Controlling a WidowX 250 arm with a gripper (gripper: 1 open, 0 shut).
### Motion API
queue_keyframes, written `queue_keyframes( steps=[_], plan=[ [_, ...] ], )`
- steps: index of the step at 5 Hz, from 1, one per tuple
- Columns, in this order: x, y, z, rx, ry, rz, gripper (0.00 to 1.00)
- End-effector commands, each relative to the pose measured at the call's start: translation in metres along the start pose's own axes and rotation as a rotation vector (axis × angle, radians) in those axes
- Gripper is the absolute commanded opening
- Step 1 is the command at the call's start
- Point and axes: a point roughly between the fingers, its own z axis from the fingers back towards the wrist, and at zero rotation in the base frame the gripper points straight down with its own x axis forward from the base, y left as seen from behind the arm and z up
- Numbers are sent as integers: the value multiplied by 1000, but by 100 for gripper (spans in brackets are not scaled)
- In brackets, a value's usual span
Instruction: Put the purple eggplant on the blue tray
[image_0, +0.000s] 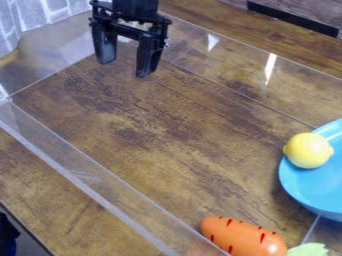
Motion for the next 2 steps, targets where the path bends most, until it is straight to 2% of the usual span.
queue_keyframes(
  steps=[1,2],
  plan=[
    [6,7,16,3,-56,13,100],
    [6,7,16,3,-53,13,100]
  ],
)
